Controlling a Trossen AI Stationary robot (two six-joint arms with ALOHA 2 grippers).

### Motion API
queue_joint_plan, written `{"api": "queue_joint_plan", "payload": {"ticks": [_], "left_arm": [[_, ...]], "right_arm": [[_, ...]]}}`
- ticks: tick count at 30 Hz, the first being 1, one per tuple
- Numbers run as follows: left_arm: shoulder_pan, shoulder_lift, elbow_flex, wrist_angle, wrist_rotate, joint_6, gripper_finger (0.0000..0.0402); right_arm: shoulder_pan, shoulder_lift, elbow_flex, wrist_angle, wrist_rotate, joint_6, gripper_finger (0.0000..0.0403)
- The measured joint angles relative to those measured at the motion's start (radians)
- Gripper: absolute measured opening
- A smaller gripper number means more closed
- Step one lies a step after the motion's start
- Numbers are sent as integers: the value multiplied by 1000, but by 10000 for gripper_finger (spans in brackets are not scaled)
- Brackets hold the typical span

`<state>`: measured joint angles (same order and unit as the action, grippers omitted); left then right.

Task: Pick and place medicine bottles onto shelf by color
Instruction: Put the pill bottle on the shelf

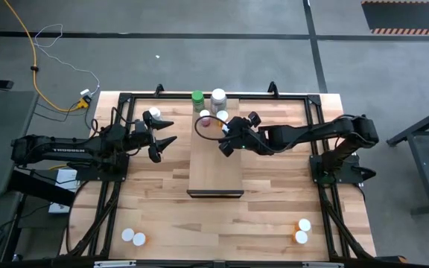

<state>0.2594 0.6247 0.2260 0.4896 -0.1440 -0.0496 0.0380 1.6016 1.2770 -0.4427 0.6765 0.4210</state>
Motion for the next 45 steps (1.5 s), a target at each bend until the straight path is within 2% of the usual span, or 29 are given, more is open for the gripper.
{"api": "queue_joint_plan", "payload": {"ticks": [22, 25, 31, 35, 41, 45], "left_arm": [[0, 0, 0, 0, 0, -1, 275], [0, 0, 0, 0, 0, -1, 275], [0, 0, 0, 0, 0, -2, 275], [0, 0, 0, 0, 0, -1, 275], [0, 0, 0, 0, 0, 0, 275], [0, 0, 0, 0, 0, 0, 275]], "right_arm": [[1, -1, -4, -9, 21, -89, 201], [1, 1, -6, -11, 18, -92, 218], [2, 2, -6, -6, 43, -89, 285], [2, 2, -6, 1, 56, -86, 315], [20, -12, -6, 4, 46, -105, 323], [60, -37, -5, -41, 0, -132, 323]]}}
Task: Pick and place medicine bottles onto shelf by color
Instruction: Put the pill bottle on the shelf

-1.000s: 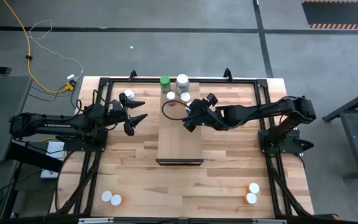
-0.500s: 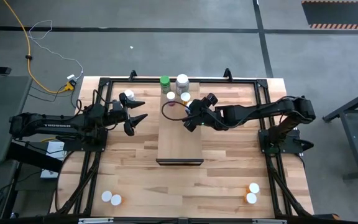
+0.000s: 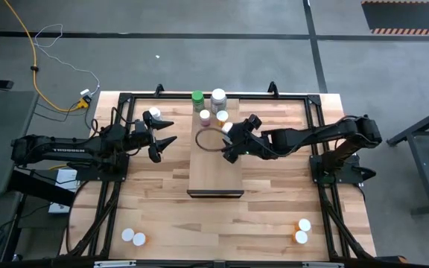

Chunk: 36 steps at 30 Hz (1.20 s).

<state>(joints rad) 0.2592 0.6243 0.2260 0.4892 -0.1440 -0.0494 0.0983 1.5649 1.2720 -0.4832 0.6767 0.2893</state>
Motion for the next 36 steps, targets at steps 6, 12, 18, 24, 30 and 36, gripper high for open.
{"api": "queue_joint_plan", "payload": {"ticks": [6, 12, 18, 24, 30, 36], "left_arm": [[0, 0, 0, -11, 2, 0, 275], [0, 0, 0, -13, 2, 0, 275], [0, 0, 0, -13, 1, 0, 275], [0, 0, 0, -13, 0, 0, 275], [0, 0, 0, -13, -4, 0, 275], [0, 0, 0, -13, -7, 0, 275]], "right_arm": [[88, -67, -45, -7, 52, -19, 323], [114, -244, -226, 137, 91, -30, 323], [75, -466, -478, 396, 32, -93, 323], [-19, -588, -653, 690, -268, -157, 323], [-60, -608, -659, 728, -294, -159, 323], [-60, -590, -661, 735, -235, -152, 323]]}}
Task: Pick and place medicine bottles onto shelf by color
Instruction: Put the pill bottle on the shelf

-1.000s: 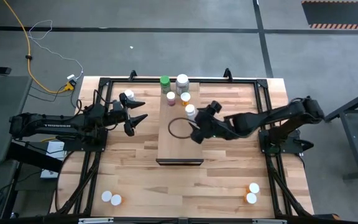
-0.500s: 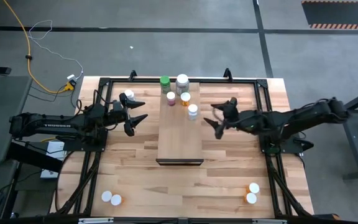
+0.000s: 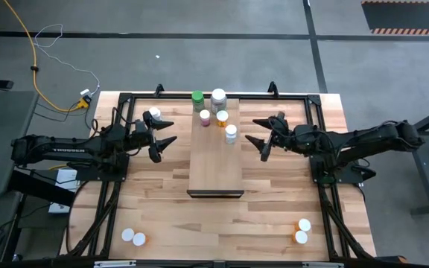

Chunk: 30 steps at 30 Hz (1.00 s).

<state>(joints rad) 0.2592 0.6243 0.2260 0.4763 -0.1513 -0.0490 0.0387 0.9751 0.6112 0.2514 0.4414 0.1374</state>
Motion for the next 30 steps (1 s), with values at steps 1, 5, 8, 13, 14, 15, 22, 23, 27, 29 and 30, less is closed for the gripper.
{"api": "queue_joint_plan", "payload": {"ticks": [1, 5, 8, 13, 14, 15, 22, 23, 27, 29, 30], "left_arm": [[0, 0, 0, 0, 0, 0, 275], [0, 0, 0, 0, -2, 0, 275], [0, 0, 0, 0, -2, 0, 275], [0, 0, 0, 0, -4, 0, 275], [0, 0, 0, 0, -9, 0, 275], [0, 0, 0, 0, -14, 0, 275], [0, 0, 0, 0, -19, 0, 275], [0, 0, 0, 0, -19, 0, 275], [0, 0, 0, 0, -19, 0, 275], [0, 0, 0, 0, -19, 0, 275], [0, 0, 0, 0, -19, 0, 275]], "right_arm": [[0, 7, -2, 4, 2, 2, 323], [0, 41, -4, 2, -2, -2, 323], [0, 68, -4, 14, -36, -23, 323], [0, 80, -4, 44, -160, -59, 313], [0, 80, -4, 46, -180, -59, 306], [0, 80, -4, 49, -189, -59, 296], [0, 80, -4, 8, -194, -41, 164], [0, 80, -4, 7, -203, -49, 137], [0, 80, -4, 2, -247, -102, 24], [0, 82, -4, 0, -279, -117, 13], [0, 88, -4, 4, -291, -117, 19]]}}
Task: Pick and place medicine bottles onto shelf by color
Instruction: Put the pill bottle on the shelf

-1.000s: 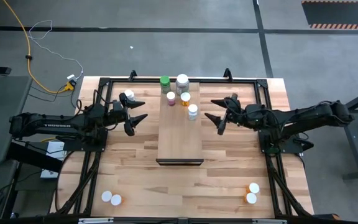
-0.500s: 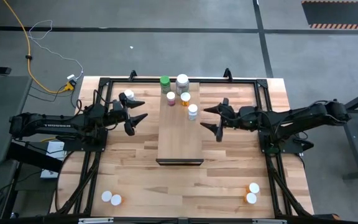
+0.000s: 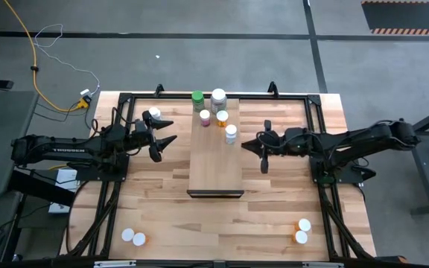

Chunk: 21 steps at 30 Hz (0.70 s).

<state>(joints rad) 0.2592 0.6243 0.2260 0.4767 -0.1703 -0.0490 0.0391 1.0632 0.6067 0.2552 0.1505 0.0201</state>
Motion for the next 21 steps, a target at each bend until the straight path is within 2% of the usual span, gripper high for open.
{"api": "queue_joint_plan", "payload": {"ticks": [4, 7, 11, 21], "left_arm": [[0, 0, 0, 0, -2, 0, 275], [0, 0, 0, 0, -2, 0, 275], [0, 0, 0, 0, -2, 0, 275], [0, 0, 0, 0, -1, 0, 275]], "right_arm": [[-9, 47, 10, -12, -12, -3, 17], [-34, 105, 51, -36, -14, -11, 3], [-58, 167, 108, -103, -46, -20, 7], [-91, 254, 165, -148, -54, -22, 1]]}}
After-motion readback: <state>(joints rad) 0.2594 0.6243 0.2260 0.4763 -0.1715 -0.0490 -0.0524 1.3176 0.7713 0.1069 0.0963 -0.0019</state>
